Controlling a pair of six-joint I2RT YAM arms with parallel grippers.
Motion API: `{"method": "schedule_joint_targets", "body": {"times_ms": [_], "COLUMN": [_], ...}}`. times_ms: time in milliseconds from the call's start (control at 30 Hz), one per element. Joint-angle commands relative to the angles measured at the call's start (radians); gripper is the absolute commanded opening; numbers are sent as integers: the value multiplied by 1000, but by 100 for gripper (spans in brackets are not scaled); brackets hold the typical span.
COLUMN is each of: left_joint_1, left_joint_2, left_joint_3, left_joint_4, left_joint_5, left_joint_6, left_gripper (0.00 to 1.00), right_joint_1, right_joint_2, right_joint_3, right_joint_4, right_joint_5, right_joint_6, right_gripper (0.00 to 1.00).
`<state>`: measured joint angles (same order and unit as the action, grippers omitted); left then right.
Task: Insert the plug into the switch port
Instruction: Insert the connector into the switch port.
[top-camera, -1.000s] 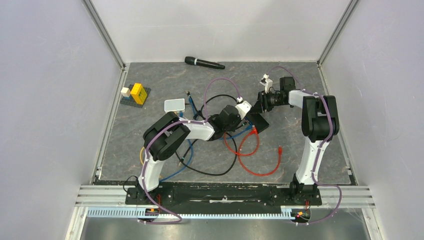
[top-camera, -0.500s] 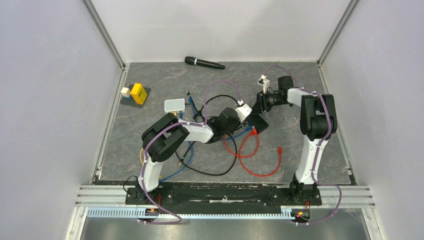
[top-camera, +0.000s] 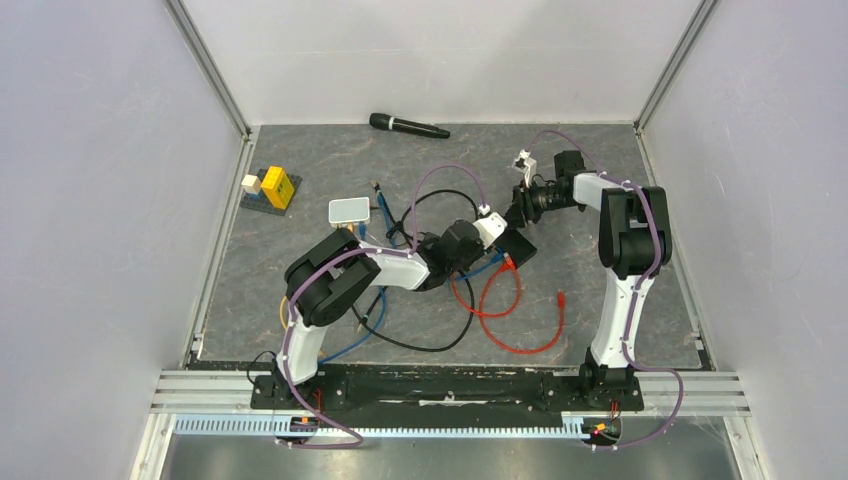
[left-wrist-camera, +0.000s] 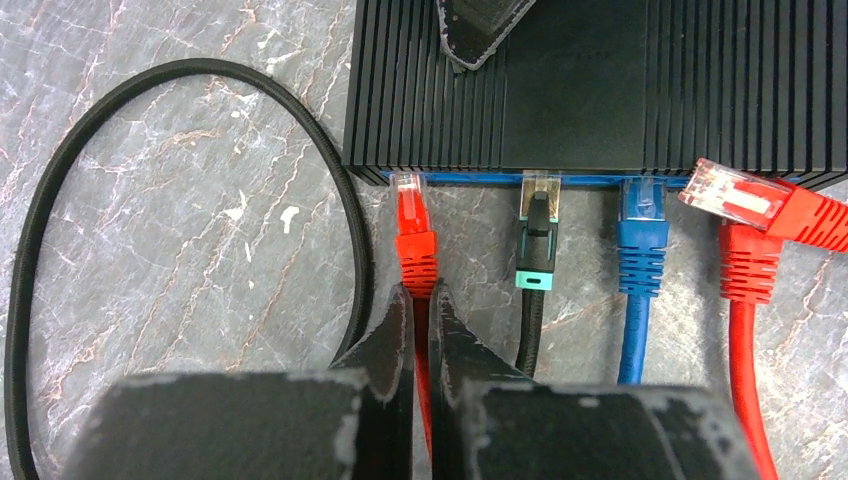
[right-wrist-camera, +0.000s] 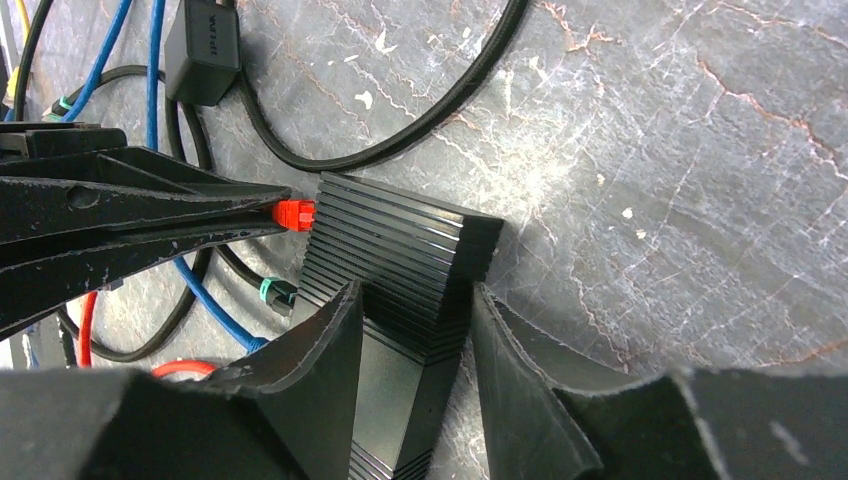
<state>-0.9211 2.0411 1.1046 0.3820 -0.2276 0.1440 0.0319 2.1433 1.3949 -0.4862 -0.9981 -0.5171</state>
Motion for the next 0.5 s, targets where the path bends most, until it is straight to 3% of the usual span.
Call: {"method": "schedule_joint_targets", "body": {"times_ms": [0,467], "left_joint_1": [-15,-22], "left_joint_2": [-23,-66], "left_joint_3": [-38,-73], "left_joint_4": [131,50], "left_joint_5": [13,25], "left_joint_6": [26,147], "left_gripper": [2,2], "right_joint_1": [76,100], "right_joint_2": [68,74], "right_joint_3": [-37,-17], "right_joint_4": [-174,-266], "right_joint_5": [30,15], "right_joint_6": [-71,-172], "right_gripper": [44,42]}}
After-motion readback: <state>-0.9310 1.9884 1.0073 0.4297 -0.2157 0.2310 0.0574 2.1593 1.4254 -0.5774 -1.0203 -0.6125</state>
